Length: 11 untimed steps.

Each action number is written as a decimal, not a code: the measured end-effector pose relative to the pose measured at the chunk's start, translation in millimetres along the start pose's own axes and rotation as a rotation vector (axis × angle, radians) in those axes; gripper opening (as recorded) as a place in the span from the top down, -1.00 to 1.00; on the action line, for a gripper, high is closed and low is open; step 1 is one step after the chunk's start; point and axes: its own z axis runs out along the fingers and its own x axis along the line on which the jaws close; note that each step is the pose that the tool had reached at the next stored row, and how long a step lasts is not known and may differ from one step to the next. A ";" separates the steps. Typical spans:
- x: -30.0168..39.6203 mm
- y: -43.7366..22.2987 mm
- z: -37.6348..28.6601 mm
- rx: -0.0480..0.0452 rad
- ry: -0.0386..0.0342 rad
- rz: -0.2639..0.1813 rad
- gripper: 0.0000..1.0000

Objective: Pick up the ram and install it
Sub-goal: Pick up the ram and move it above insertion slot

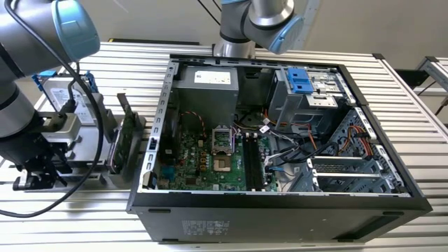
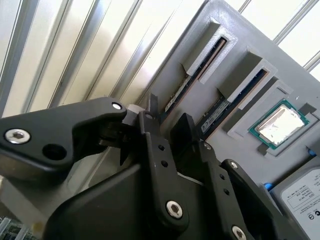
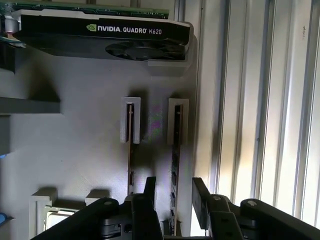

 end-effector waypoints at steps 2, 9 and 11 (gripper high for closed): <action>0.0 0.0 0.0 0.0000 0.0000 0.000 1.00; -0.1 0.0 0.3 0.0000 0.0001 0.000 1.00; -0.2 -0.1 0.3 0.0001 -0.0001 0.000 1.00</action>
